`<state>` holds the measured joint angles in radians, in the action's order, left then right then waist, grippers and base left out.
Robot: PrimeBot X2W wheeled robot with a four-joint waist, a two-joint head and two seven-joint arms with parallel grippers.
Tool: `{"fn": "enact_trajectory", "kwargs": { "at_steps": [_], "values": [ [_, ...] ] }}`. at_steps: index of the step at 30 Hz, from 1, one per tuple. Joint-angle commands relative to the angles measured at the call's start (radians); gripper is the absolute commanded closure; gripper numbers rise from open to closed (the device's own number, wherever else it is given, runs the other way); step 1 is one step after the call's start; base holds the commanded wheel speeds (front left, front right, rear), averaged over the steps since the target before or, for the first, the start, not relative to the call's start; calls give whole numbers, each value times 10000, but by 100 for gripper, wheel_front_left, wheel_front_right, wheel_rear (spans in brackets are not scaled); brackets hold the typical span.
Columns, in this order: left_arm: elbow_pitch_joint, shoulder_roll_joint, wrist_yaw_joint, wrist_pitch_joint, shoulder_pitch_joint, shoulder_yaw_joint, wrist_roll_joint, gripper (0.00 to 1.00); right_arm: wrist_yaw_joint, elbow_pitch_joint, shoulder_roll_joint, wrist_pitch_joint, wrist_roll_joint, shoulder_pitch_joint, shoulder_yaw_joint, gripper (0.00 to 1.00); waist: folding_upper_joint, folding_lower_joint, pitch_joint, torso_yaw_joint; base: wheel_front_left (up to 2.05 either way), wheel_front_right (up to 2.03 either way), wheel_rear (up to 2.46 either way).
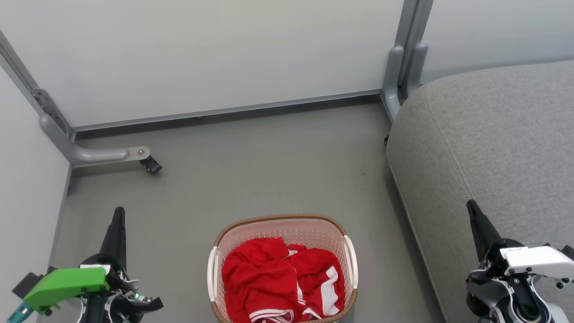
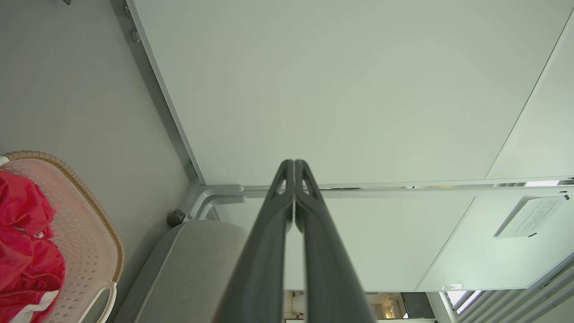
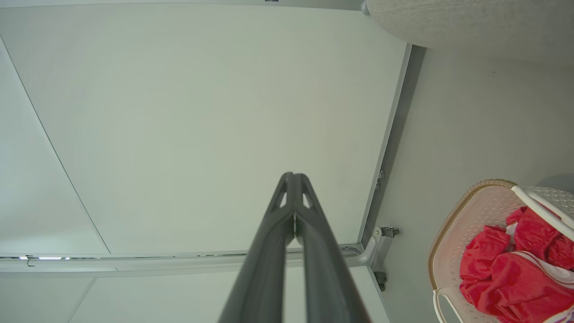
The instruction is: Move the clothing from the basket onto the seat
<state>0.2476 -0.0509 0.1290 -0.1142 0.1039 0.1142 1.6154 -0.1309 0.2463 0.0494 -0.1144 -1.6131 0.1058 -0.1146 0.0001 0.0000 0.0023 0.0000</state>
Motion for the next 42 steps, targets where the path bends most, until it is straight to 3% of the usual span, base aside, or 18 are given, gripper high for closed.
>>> {"fn": "enact_trajectory", "kwargs": {
  "at_steps": [1, 13, 28, 42],
  "values": [
    [45, 8, -4, 8, -20, -9, 1, 0, 0, 33, -11, 2, -1, -23, 5, 0, -1, 0, 0, 0, 0, 0, 0],
    [183, 57, -6, 464, -240, -426, -583, 0, 2, 156, -65, 455, 430, -256, 493, 0, -1, 0, 16, 8, 0, 0, 0],
    [-407, 44, -53, 1130, -379, -405, -3384, 0, 2, -97, -62, 1127, 3558, -322, 817, 0, -1, 0, 51, 104, 0, 0, 0],
    [-995, 30, -404, 1662, -618, -844, -5845, 0, 1, -403, -42, 1661, 5952, -489, 1185, 0, -1, 0, 71, 128, 0, 0, 0]
  ]
}}
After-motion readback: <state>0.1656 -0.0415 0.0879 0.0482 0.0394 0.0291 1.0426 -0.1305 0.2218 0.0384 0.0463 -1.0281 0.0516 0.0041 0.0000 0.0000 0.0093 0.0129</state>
